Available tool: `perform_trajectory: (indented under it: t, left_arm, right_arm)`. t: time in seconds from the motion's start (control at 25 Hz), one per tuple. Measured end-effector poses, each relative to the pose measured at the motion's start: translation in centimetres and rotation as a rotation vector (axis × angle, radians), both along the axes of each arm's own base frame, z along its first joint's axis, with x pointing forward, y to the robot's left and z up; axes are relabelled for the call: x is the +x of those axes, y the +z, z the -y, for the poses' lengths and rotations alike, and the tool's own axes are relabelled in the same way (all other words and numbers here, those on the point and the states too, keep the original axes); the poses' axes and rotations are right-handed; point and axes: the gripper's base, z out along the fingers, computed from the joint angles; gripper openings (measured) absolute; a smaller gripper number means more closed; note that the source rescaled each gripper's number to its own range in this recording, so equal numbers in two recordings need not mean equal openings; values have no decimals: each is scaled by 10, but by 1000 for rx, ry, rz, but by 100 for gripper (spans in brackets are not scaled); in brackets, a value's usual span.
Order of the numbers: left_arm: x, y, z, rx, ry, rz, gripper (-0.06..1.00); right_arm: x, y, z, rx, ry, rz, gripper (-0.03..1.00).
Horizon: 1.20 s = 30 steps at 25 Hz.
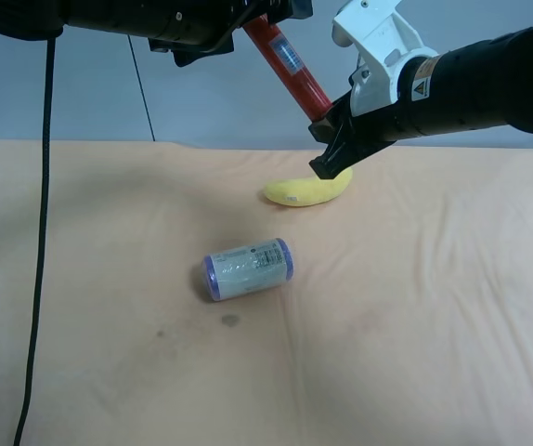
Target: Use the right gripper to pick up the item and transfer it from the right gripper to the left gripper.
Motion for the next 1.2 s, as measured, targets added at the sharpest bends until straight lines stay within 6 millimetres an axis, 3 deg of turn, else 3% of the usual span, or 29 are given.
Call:
perform_trajectory:
  t: [0.08,0.2,0.32,0.52,0.56,1.2]
  left_arm:
    - [0,0,0,5,3,6,98]
    - [1,0,-1,5,8,8,85]
    - [1,0,-1,5,9,9,63]
    - [0,0,0,4,6,7,13]
    - [0,0,0,1,6,5,8]
    - [0,1,0,-8,6,0,7]
  right_arm:
    - [0,0,0,0,0,0,1]
    - [0,0,0,0,0,0,1]
    - [0,0,0,0,0,0,1]
    - [0,0,0,0,0,0,1]
    - [0,0,0,0,0,-1,1]
    - [0,0,0,0,0,-1,1]
